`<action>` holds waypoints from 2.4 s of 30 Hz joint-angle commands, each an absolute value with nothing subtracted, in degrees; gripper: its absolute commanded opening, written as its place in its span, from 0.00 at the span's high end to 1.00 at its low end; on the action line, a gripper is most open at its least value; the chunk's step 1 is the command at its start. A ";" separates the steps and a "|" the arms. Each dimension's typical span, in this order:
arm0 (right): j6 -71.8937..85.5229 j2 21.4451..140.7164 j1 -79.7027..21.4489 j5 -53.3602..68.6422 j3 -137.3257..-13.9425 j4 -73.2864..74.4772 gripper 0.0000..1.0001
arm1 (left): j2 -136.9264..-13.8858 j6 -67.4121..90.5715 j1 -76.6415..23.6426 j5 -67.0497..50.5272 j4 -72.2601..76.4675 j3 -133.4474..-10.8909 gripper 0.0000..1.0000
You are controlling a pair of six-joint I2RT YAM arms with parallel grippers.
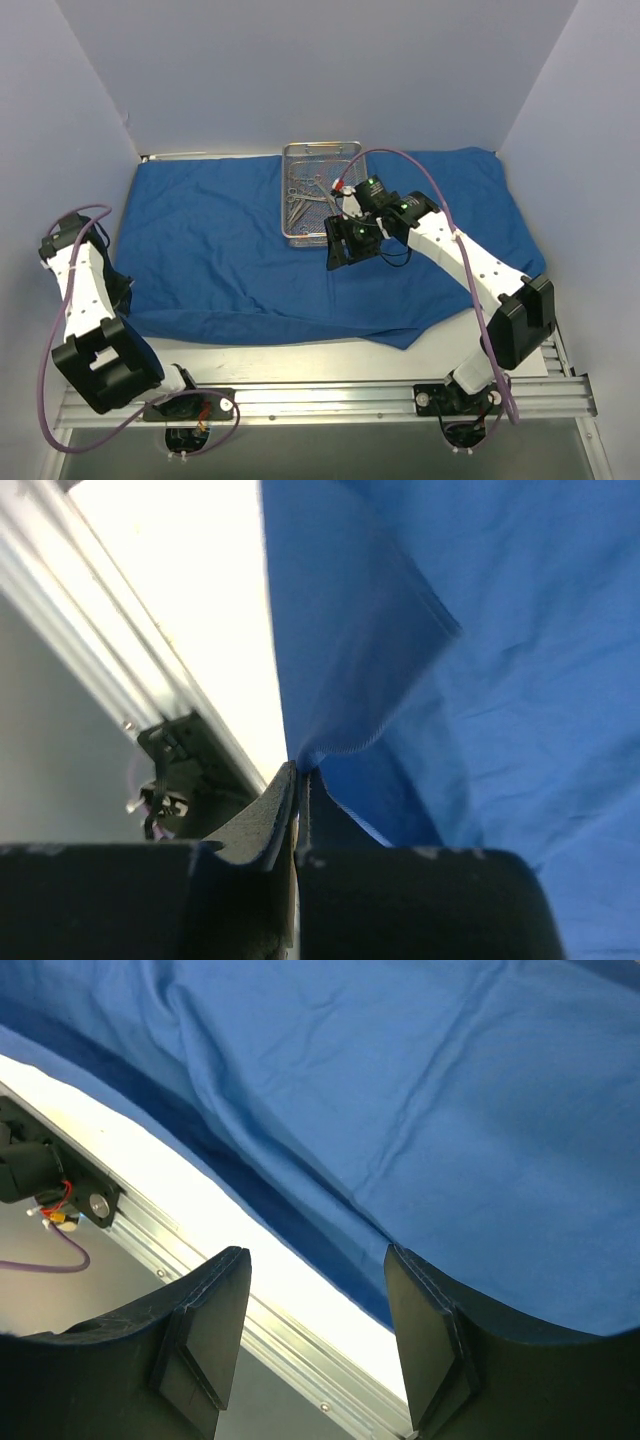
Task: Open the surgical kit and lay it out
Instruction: Smooth out the surgical kit at the center of the board.
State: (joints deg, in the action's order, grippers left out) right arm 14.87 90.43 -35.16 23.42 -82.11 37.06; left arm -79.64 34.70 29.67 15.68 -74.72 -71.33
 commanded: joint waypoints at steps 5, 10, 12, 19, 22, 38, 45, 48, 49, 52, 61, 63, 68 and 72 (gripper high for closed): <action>14.06 86.66 -38.58 21.36 -82.26 39.11 0.44 | -69.00 34.71 37.00 21.01 -78.66 -67.94 0.98; 12.75 86.84 -41.04 18.38 -84.02 40.78 0.44 | -67.50 38.22 37.35 23.89 -82.07 -68.02 0.98; 12.57 87.10 -41.48 17.06 -84.81 41.48 0.44 | -66.80 40.42 36.74 25.05 -84.10 -68.38 0.98; 12.92 87.10 -43.15 18.02 -83.76 40.96 0.44 | -62.24 53.15 38.58 27.25 -94.38 -65.22 0.95; 13.10 86.22 -43.24 18.02 -82.97 40.78 0.43 | -60.21 53.97 38.58 27.69 -94.31 -63.12 0.53; 14.24 86.13 -39.92 16.08 -84.28 40.61 0.43 | -60.12 40.79 29.13 9.07 -77.90 -68.91 0.34; 19.59 88.50 -24.37 17.32 -80.35 39.38 0.43 | -75.73 36.31 9.80 6.94 -66.36 -75.83 0.41; 21.96 89.56 -15.25 16.09 -77.53 39.11 0.42 | -85.15 33.67 5.98 6.17 -63.83 -83.13 0.39; 22.23 89.56 -13.03 14.87 -76.13 39.37 0.42 | -88.21 32.27 5.19 5.46 -63.03 -84.45 0.37; 22.06 87.90 -3.02 9.68 -74.10 39.99 0.41 | -94.10 28.93 5.01 2.38 -60.03 -88.41 0.36; 21.18 84.03 17.47 4.14 -66.01 40.34 0.41 | -104.85 22.85 0.62 -1.84 -55.82 -91.32 0.36; 21.27 83.06 21.52 3.34 -63.91 40.17 0.41 | -105.20 22.85 -1.56 -3.07 -53.98 -90.27 0.36; 20.83 83.84 26.45 1.41 -61.88 40.78 0.42 | -105.21 21.98 -2.02 -5.18 -52.21 -86.49 0.36; 19.60 85.07 30.22 0.18 -61.70 40.25 0.38 | -105.21 21.97 -2.02 -6.41 -52.38 -85.70 0.36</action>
State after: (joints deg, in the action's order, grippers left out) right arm 20.73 85.08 28.21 3.07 -61.73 38.57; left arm -105.84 23.05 -2.39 -4.14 -54.83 -86.04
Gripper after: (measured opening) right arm 0.610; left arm 0.639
